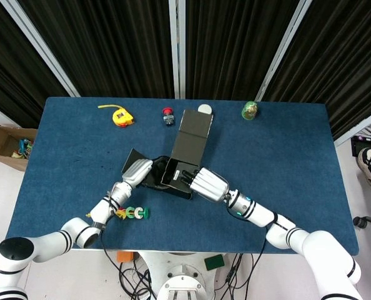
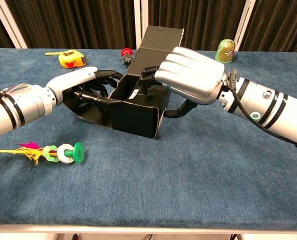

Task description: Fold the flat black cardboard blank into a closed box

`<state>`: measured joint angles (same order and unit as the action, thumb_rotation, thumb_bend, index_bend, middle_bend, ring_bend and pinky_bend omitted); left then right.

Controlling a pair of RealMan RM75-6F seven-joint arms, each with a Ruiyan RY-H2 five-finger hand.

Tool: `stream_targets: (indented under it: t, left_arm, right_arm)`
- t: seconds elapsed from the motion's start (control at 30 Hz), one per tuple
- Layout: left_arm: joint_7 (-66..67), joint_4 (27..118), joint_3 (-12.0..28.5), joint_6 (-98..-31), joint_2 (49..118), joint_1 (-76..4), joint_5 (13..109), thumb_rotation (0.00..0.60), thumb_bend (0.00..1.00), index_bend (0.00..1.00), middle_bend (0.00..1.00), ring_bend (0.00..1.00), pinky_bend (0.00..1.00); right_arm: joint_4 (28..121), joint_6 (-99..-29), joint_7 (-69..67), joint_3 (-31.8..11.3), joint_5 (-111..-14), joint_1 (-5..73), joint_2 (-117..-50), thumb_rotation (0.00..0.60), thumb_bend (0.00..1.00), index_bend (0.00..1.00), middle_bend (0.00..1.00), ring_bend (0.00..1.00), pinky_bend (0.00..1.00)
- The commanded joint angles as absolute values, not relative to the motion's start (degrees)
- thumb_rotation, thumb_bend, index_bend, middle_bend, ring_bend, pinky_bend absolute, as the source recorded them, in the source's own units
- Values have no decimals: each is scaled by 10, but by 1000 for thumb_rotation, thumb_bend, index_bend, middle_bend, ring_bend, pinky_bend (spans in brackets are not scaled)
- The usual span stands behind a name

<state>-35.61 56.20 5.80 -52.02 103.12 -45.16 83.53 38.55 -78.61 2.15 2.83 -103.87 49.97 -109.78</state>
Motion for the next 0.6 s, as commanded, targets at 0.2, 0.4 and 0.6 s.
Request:
stream_targets:
  t: [0.2,0.4,0.6]
  left_arm:
    - [-341,546,59,-531,1043,-451,838,354,51,339,385,523,845]
    - [-338,535,61,-534,1052,-451,836,355,51,368,415,528,846]
    - [-340,531,64,-534,1055,-450,832,355,51,394,437,537,847]
  right_arm:
    - [395,-769,32,32,-1033,492,-1087,600,166,461,399,793,1000]
    - [398,-755,35,33,-1031,492,-1087,600,167,455,399,793,1000]
    - [400,-741,38,35,-1029,492,-1087,600,167,453,399,793,1000]
